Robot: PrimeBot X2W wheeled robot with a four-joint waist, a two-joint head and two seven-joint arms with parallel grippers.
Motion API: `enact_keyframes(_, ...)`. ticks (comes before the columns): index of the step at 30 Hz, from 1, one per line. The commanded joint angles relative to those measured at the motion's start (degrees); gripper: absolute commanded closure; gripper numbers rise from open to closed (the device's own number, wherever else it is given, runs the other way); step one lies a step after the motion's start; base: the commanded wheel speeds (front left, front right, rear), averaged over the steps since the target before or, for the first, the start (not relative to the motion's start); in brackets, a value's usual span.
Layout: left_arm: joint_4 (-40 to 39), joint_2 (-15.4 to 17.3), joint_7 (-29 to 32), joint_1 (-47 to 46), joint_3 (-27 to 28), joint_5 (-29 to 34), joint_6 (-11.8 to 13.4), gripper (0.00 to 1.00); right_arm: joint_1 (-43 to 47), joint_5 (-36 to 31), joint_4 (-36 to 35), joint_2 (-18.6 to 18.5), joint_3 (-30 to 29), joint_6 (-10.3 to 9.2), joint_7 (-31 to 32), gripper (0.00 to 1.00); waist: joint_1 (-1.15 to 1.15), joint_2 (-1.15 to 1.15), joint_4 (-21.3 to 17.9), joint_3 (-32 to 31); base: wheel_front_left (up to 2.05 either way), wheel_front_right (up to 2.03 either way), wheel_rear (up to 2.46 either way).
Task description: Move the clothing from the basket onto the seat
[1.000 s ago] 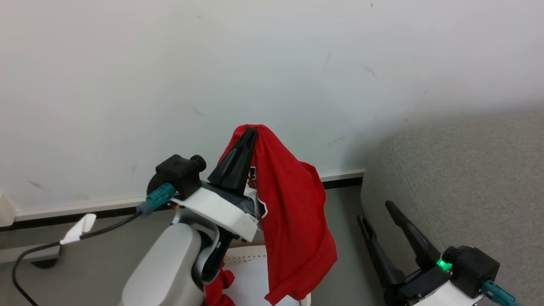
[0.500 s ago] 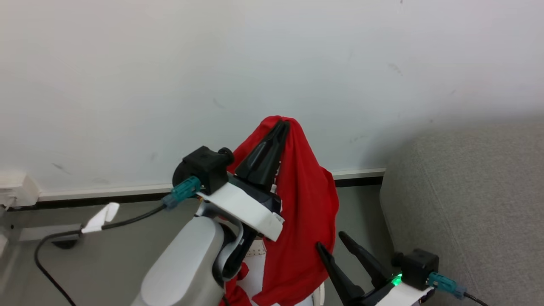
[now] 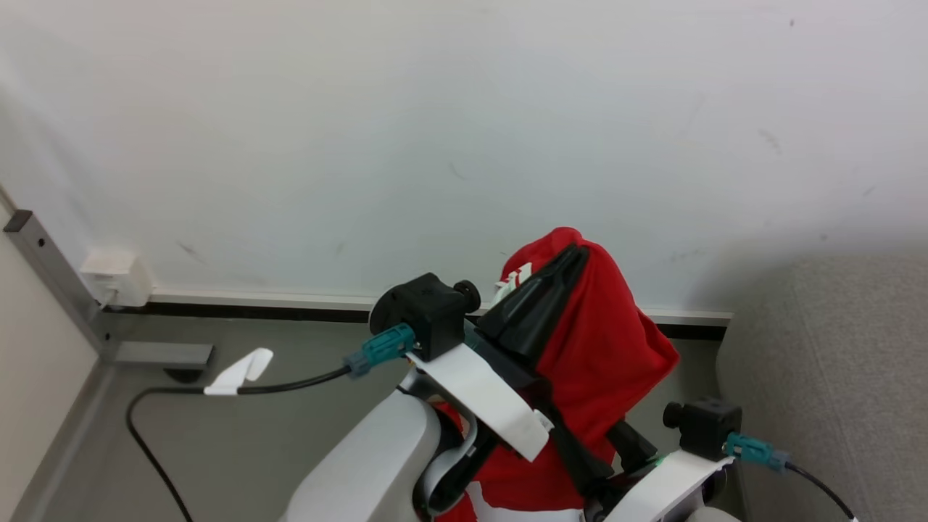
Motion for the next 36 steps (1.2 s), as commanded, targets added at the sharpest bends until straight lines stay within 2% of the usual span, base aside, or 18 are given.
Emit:
enact_keyframes(1, -0.30, 0.02, 0.11, 0.38, -0.18, -0.44, -0.10, 1.00, -1.21, 0.28, -0.46, -0.27, -0.21, -0.12, 0.05, 0.00, 0.00, 0.00, 1.31, -0.16, 0.00, 0.00, 0.00)
enact_keyframes(6, -0.70, -0.07, 1.08, 0.41, -2.13, -1.41, 0.07, 1.00, -1.67, -1.10, -2.36, -0.18, -2.91, -0.12, 0.05, 0.00, 0.00, 0.00, 3.76, -0.11, 0.00, 0.00, 0.00)
enact_keyframes(7, -0.61, -0.09, 1.24, 0.47, -2.32, -1.62, 0.18, 1.00, -1.75, -1.67, -2.86, 0.00, -3.54, -0.12, 0.04, 0.07, 0.00, 0.00, 4.09, -0.07, 0.00, 0.00, 0.00)
enact_keyframes(8, -0.49, -0.09, 1.28, 0.53, -2.39, -1.67, 0.28, 1.00, -1.73, -2.20, -3.10, 0.15, -3.99, -0.12, 0.04, 0.69, 0.00, 0.00, 4.32, -0.04, 0.00, 0.00, 0.00)
enact_keyframes(9, -0.29, -0.09, 1.28, 0.60, -2.43, -1.82, 0.39, 1.00, -1.54, -2.60, -3.19, 0.28, -4.22, -0.12, 0.05, 1.00, 0.00, 0.00, 4.53, -0.02, 0.00, 0.00, 0.00)
enact_keyframes(16, 1.20, 0.56, 0.96, 0.69, -1.95, -2.09, 1.16, 1.00, -0.67, -4.74, -3.97, 0.19, -4.49, -0.12, 0.04, 1.00, 0.00, 0.00, 4.60, 0.15, 0.00, 0.00, 0.00)
enact_keyframes(25, 5.20, 1.66, -0.47, 2.14, -0.07, -3.84, 1.87, 1.00, 1.16, -7.95, -7.98, 0.39, -9.74, -0.12, 0.04, 1.00, 0.00, 0.00, 1.00, 0.20, 0.00, 0.00, 0.00)
enact_keyframes(26, 5.74, 1.99, -0.69, 2.33, 0.01, -3.78, 1.98, 0.95, 1.17, -8.46, -8.51, 0.43, -10.25, -0.12, 0.03, 1.00, 0.00, 0.00, 0.31, 0.23, 0.00, 0.00, 0.00)
enact_keyframes(27, 6.19, 2.02, -0.82, 2.52, 0.02, -3.99, 1.95, 0.71, 1.06, -9.18, -8.88, 0.23, -10.58, -0.12, 0.04, 1.00, 0.00, 0.00, -0.27, 0.25, 0.00, 0.00, 0.00)
enact_keyframes(28, 6.52, 2.04, -1.19, 2.64, 0.12, -4.14, 1.93, 0.39, 0.97, -9.88, -9.35, -0.10, -10.86, -0.12, 0.04, 1.00, 0.00, 0.00, -0.84, 0.23, 0.00, 0.00, 0.00)
enact_keyframes(29, 6.88, 2.10, -1.25, 2.65, 0.09, -4.17, 1.82, 0.00, 0.99, -10.47, -9.88, -0.53, -11.19, -0.12, 0.03, 1.00, 0.00, 0.00, -1.38, 0.22, 0.00, 0.00, 0.00)
enact_keyframes(36, 8.12, 2.61, -2.70, 3.57, 0.23, -5.07, 1.11, 0.00, 1.02, -13.11, -12.61, -3.94, -13.51, -0.12, 0.02, 1.00, 0.00, 0.00, -6.20, 0.12, 0.00, 0.00, 0.00)
